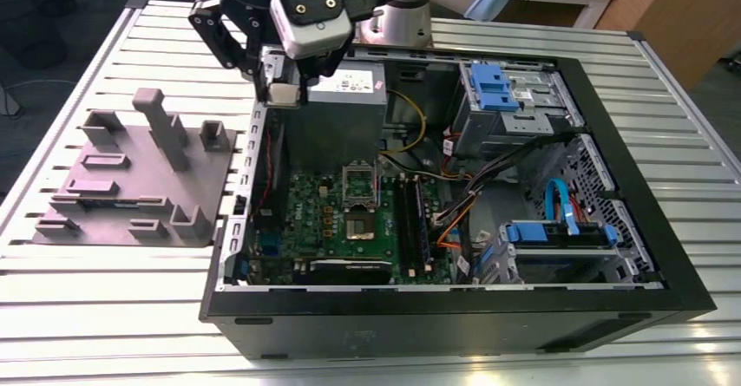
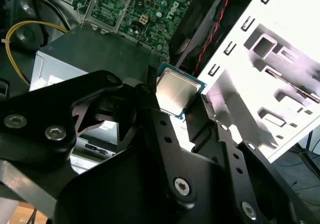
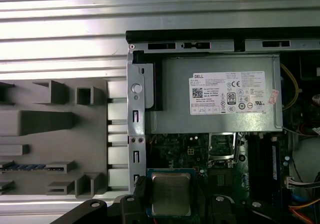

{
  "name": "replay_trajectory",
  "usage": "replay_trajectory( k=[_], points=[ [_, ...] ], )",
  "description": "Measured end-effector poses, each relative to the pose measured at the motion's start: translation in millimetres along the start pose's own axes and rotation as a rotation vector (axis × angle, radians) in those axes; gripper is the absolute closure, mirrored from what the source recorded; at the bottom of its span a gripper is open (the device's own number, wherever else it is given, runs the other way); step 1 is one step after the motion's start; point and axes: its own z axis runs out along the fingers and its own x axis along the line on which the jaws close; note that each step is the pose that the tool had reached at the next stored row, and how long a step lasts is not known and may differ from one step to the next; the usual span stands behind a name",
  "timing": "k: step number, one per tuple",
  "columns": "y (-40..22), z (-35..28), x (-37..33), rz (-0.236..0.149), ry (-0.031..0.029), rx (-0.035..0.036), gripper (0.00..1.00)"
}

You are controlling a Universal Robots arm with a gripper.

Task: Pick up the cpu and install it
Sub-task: 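Pick up the cpu and move it towards the insertion slot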

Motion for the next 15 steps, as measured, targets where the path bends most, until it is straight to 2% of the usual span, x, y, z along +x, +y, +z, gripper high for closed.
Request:
replay_trajectory(
  k=[15],
  points=[
    [-0.1, -0.1, -3.6, 0.000, 0.0000, 0.0000, 0.53]
  ],
)
